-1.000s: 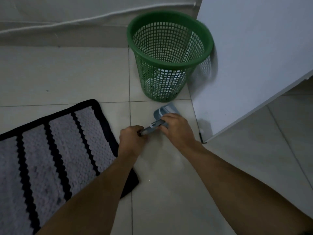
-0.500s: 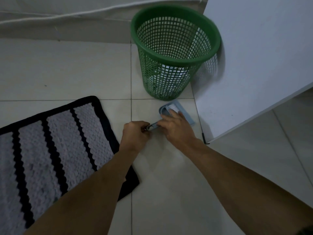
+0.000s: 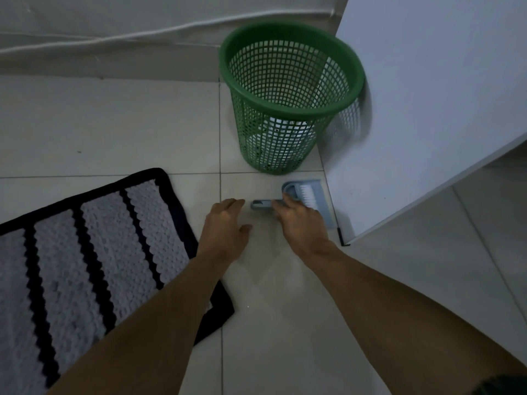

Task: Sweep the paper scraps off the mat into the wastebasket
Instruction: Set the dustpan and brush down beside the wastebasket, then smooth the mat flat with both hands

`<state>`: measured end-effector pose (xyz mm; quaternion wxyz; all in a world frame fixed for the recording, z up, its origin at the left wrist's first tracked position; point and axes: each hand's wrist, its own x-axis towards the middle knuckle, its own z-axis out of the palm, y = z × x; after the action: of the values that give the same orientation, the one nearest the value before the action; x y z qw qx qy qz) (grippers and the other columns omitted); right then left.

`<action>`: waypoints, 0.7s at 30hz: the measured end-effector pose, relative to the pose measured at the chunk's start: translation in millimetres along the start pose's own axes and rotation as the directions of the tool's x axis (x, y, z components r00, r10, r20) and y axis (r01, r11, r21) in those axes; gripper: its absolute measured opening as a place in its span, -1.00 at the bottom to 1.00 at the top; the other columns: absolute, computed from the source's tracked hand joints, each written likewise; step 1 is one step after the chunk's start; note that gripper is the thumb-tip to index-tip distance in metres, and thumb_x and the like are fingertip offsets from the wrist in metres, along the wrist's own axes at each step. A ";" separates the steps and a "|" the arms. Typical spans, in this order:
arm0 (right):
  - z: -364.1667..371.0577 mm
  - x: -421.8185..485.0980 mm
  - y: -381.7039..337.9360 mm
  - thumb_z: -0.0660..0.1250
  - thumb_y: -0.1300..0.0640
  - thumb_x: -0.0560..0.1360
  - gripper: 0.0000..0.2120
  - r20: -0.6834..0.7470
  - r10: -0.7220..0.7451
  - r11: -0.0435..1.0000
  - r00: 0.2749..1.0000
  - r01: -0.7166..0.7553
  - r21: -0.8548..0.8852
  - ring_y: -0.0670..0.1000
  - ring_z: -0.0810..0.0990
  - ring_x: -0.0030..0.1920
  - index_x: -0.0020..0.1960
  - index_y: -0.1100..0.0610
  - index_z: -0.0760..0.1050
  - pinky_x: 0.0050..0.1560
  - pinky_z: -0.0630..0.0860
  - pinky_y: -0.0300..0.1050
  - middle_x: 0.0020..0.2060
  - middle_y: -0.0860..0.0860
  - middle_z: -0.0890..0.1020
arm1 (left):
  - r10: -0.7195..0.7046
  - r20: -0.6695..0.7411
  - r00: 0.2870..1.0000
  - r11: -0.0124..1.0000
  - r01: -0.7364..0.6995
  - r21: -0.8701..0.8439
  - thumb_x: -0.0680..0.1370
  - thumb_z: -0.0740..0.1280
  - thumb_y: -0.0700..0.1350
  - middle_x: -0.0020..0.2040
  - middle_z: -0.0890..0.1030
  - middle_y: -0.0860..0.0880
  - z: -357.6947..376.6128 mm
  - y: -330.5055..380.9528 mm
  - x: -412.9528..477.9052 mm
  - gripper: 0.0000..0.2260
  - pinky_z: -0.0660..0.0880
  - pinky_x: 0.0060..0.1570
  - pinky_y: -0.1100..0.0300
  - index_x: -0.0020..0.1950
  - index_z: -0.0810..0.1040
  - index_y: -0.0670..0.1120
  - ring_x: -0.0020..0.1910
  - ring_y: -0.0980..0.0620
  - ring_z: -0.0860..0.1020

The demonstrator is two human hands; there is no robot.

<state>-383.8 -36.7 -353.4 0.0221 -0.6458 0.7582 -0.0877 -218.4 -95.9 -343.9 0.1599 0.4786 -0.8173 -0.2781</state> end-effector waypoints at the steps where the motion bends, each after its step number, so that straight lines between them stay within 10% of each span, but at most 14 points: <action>1: 1.3 -0.3 -0.4 0.48 0.37 0.30 -0.62 -0.003 0.022 1.000 1.000 -0.023 -0.016 0.20 0.67 -0.20 0.08 0.15 0.59 -0.38 0.61 0.07 0.12 0.20 0.63 | 0.009 -0.014 1.000 0.999 -0.009 0.042 0.44 0.42 -0.13 0.29 0.49 -0.21 -2.5 -7.6 -4.9 -0.52 0.35 0.25 -0.06 0.32 0.43 -0.20 0.24 -0.23 0.41; 12: -3.6 -1.7 -30.8 0.49 0.06 0.35 -0.69 -0.088 0.247 0.961 0.965 -0.256 -0.106 0.28 0.45 0.23 0.00 0.22 0.60 0.00 0.48 0.26 0.07 0.18 0.61 | -0.092 -0.228 0.969 0.946 0.157 0.282 0.48 0.13 0.26 0.39 0.37 -0.16 -64.3 -113.8 -73.9 -0.43 0.15 0.35 -0.15 0.35 0.37 -0.08 0.36 -0.14 0.30; 21: 28.4 46.9 -188.9 0.37 0.06 0.46 -0.65 -0.115 -0.234 0.919 0.965 0.258 0.296 0.23 0.50 0.16 0.15 0.25 0.54 -0.04 0.53 0.16 0.12 0.22 0.57 | -0.296 -0.194 0.935 0.855 0.350 0.383 0.43 0.00 0.45 0.53 0.11 -0.08 -109.1 -183.4 -90.4 -0.24 -0.27 0.40 -0.27 0.48 0.13 0.00 0.51 -0.05 -0.02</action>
<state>-203.2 -114.2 -347.1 0.0822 -0.7206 0.6481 -0.2322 10.7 -121.0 -368.3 0.0585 0.6488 -0.7532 -0.0917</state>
